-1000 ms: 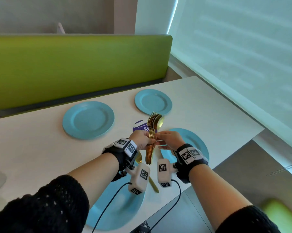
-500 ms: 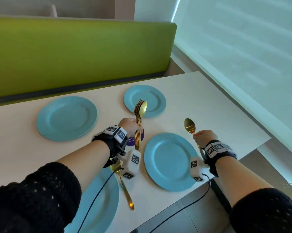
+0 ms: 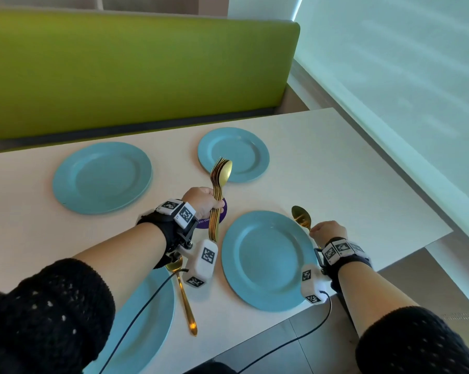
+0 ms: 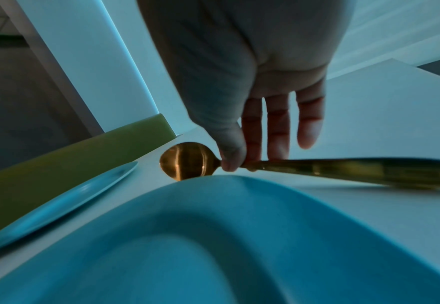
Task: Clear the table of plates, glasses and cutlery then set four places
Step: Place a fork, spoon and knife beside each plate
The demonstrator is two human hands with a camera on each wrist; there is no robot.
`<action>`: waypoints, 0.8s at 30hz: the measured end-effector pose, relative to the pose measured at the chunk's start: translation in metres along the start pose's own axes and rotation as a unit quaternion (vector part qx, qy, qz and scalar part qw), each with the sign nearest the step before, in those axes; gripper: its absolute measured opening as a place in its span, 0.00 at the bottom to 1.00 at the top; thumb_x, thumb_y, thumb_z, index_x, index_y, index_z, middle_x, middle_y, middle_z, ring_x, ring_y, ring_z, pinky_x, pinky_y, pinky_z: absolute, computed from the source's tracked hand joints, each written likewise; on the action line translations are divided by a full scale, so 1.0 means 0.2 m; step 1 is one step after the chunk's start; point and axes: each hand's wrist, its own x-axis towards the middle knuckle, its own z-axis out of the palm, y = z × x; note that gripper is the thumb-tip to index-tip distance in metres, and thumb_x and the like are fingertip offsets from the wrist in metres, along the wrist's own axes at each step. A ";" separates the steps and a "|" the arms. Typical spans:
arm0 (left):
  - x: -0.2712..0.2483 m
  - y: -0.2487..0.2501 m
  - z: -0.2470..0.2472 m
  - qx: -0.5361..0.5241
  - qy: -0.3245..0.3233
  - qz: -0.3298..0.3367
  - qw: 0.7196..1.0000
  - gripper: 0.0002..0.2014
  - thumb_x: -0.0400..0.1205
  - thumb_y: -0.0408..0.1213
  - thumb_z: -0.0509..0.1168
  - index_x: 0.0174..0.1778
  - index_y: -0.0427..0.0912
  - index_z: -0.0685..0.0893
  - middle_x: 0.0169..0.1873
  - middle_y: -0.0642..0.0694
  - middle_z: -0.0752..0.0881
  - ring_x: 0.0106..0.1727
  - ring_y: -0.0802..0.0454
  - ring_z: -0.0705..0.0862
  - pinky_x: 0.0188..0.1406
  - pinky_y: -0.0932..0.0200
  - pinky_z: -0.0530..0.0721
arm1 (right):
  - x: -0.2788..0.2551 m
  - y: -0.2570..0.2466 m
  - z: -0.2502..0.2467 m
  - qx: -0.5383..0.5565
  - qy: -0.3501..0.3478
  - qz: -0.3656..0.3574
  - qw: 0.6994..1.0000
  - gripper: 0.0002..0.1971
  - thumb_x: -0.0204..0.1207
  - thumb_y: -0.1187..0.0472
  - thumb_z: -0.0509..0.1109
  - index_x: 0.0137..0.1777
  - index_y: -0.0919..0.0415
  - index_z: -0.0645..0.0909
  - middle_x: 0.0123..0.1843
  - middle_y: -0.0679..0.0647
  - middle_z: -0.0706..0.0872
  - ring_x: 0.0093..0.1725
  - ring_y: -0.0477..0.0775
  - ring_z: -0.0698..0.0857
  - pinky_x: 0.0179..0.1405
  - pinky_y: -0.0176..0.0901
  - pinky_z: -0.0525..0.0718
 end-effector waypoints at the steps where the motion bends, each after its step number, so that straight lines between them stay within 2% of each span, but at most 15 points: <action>1: 0.00 0.00 0.00 -0.003 0.000 0.000 1.000 0.08 0.76 0.25 0.70 0.36 0.43 0.82 0.36 0.42 0.86 0.49 0.40 0.88 0.65 0.41 0.82 | 0.00 0.00 0.01 0.005 0.002 0.001 1.000 0.13 0.80 0.59 0.62 0.57 0.56 0.88 0.60 0.54 0.88 0.60 0.57 0.85 0.62 0.42 0.83; 5: 0.00 0.00 0.00 -0.004 0.001 -0.005 1.000 0.08 0.76 0.24 0.69 0.35 0.41 0.82 0.30 0.44 0.86 0.38 0.46 0.86 0.64 0.44 0.82 | 0.01 0.00 0.03 0.016 0.019 0.001 1.000 0.14 0.79 0.62 0.60 0.53 0.59 0.89 0.56 0.57 0.89 0.57 0.59 0.86 0.58 0.45 0.85; 7: 0.00 0.00 0.01 0.000 0.001 -0.006 1.000 0.07 0.76 0.25 0.69 0.36 0.40 0.82 0.27 0.46 0.87 0.37 0.48 0.86 0.51 0.49 0.86 | 0.02 0.00 0.04 0.026 0.026 0.010 0.999 0.14 0.77 0.63 0.60 0.50 0.61 0.89 0.52 0.60 0.90 0.49 0.60 0.86 0.51 0.42 0.85; 9: -0.01 0.01 0.02 -0.003 0.001 -0.006 1.000 0.07 0.77 0.24 0.68 0.38 0.39 0.81 0.30 0.45 0.85 0.34 0.52 0.85 0.33 0.61 0.84 | 0.02 0.00 0.05 0.031 0.027 0.016 0.999 0.14 0.76 0.63 0.60 0.47 0.62 0.89 0.50 0.61 0.90 0.44 0.60 0.82 0.45 0.41 0.83; 10: -0.01 0.01 0.02 -0.008 0.001 -0.008 1.000 0.07 0.78 0.24 0.68 0.37 0.39 0.81 0.31 0.44 0.84 0.33 0.52 0.84 0.29 0.64 0.83 | 0.03 0.00 0.05 0.033 0.028 0.016 0.999 0.14 0.76 0.63 0.60 0.47 0.62 0.89 0.49 0.61 0.90 0.44 0.60 0.83 0.45 0.41 0.83; 11: -0.01 0.00 0.03 -0.014 0.000 -0.008 1.000 0.09 0.78 0.23 0.67 0.36 0.40 0.80 0.32 0.44 0.83 0.33 0.52 0.84 0.30 0.64 0.84 | 0.03 0.00 0.05 0.037 0.029 0.017 0.999 0.14 0.76 0.62 0.61 0.46 0.62 0.89 0.48 0.61 0.90 0.44 0.61 0.84 0.46 0.42 0.84; 14: 0.01 0.00 0.05 -0.024 -0.002 -0.010 1.000 0.08 0.79 0.21 0.65 0.38 0.38 0.80 0.33 0.42 0.82 0.35 0.50 0.83 0.45 0.57 0.84 | 0.03 0.00 0.05 0.048 0.028 0.019 0.998 0.14 0.75 0.61 0.61 0.44 0.63 0.89 0.47 0.61 0.90 0.47 0.61 0.86 0.48 0.44 0.86; 16: 0.01 -0.01 0.06 -0.017 0.006 -0.004 1.000 0.06 0.78 0.22 0.66 0.47 0.35 0.83 0.37 0.40 0.84 0.40 0.47 0.84 0.52 0.50 0.85 | 0.03 0.00 0.05 0.055 0.024 0.020 0.998 0.13 0.75 0.61 0.62 0.45 0.62 0.89 0.48 0.61 0.90 0.50 0.62 0.87 0.50 0.46 0.87; 18: 0.02 -0.02 0.06 -0.009 0.011 -0.005 1.000 0.10 0.77 0.23 0.67 0.54 0.34 0.84 0.40 0.40 0.85 0.43 0.45 0.85 0.58 0.47 0.86 | 0.02 0.00 0.05 0.074 0.024 0.023 0.997 0.12 0.75 0.57 0.65 0.47 0.62 0.89 0.50 0.60 0.90 0.52 0.62 0.87 0.53 0.47 0.87; 19: 0.02 -0.02 0.05 -0.009 0.009 -0.005 1.000 0.09 0.77 0.23 0.67 0.53 0.34 0.84 0.38 0.41 0.85 0.40 0.47 0.85 0.56 0.50 0.87 | 0.02 -0.01 0.04 0.091 0.030 0.026 0.995 0.12 0.74 0.56 0.67 0.51 0.61 0.88 0.53 0.60 0.89 0.54 0.62 0.86 0.55 0.47 0.86; 21: 0.01 -0.01 0.03 -0.008 -0.005 -0.005 1.000 0.05 0.78 0.22 0.67 0.43 0.37 0.83 0.34 0.43 0.84 0.35 0.50 0.84 0.40 0.59 0.89 | 0.02 -0.03 0.01 0.128 0.047 0.029 0.990 0.14 0.76 0.60 0.67 0.60 0.59 0.85 0.62 0.59 0.86 0.61 0.61 0.84 0.61 0.47 0.83; 22: 0.01 -0.01 0.02 -0.011 -0.010 -0.006 1.000 0.07 0.78 0.22 0.66 0.39 0.38 0.81 0.33 0.43 0.83 0.33 0.51 0.83 0.36 0.60 0.87 | 0.01 -0.06 0.00 0.138 0.061 0.021 0.988 0.14 0.77 0.61 0.66 0.62 0.59 0.83 0.64 0.59 0.85 0.63 0.61 0.83 0.62 0.47 0.82; 24: 0.00 0.00 0.01 -0.012 -0.016 -0.006 1.000 0.08 0.77 0.22 0.67 0.38 0.39 0.81 0.32 0.42 0.84 0.33 0.50 0.84 0.44 0.54 0.87 | -0.01 -0.14 -0.05 0.142 0.084 -0.015 0.986 0.13 0.79 0.61 0.64 0.61 0.60 0.84 0.63 0.60 0.85 0.63 0.62 0.82 0.61 0.47 0.80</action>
